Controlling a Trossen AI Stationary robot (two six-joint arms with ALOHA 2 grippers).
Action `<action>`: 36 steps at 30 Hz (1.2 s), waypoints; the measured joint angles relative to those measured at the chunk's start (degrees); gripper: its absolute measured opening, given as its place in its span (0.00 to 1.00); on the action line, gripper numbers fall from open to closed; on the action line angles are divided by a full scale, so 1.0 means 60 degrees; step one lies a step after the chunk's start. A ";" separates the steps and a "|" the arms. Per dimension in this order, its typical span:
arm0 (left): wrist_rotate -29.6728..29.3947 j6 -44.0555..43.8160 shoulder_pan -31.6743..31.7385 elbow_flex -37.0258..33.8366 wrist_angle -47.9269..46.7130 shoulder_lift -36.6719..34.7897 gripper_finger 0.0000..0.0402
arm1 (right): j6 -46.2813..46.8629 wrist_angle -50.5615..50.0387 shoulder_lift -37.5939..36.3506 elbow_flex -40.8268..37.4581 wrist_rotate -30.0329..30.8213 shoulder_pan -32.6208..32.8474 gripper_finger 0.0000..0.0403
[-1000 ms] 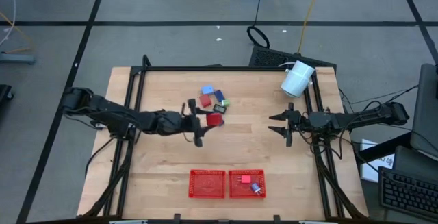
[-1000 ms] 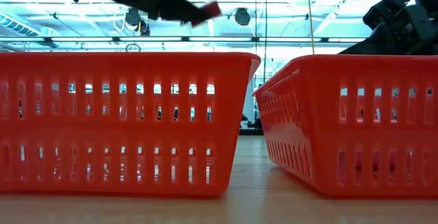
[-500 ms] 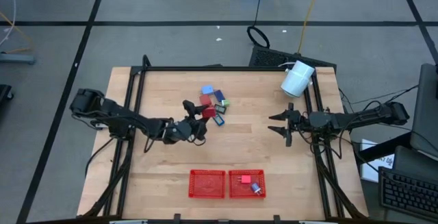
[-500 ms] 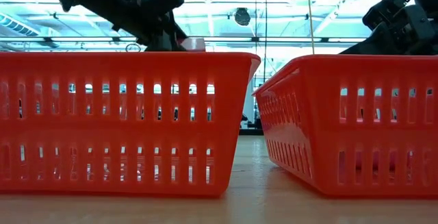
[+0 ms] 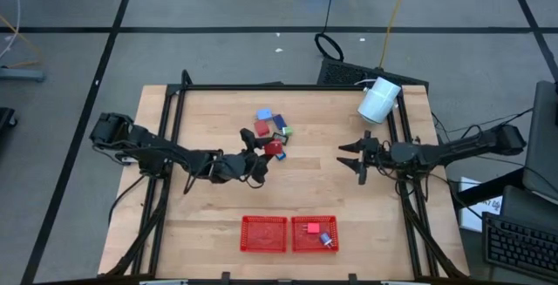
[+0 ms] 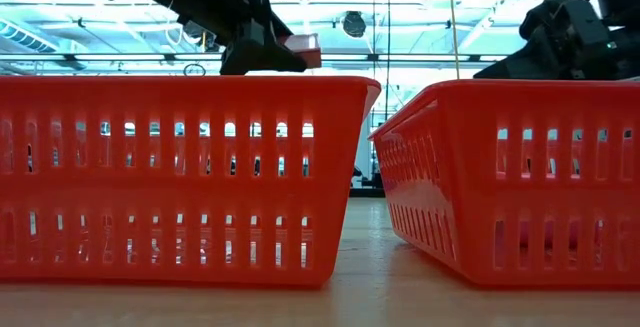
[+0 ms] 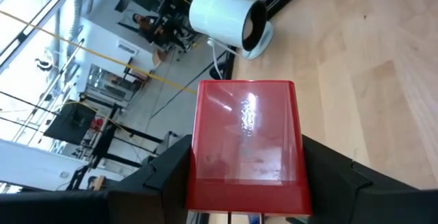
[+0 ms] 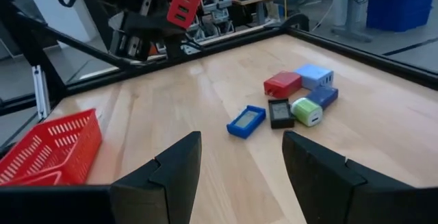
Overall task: Pick & Place Office items
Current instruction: Put the left red charger adapter into the right red bin
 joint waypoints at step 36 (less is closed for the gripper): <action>0.0558 0.1720 0.0000 0.2685 0.0268 0.3056 0.53 | 0.1400 0.5426 0.7206 0.2511 -0.2069 -0.0732 0.76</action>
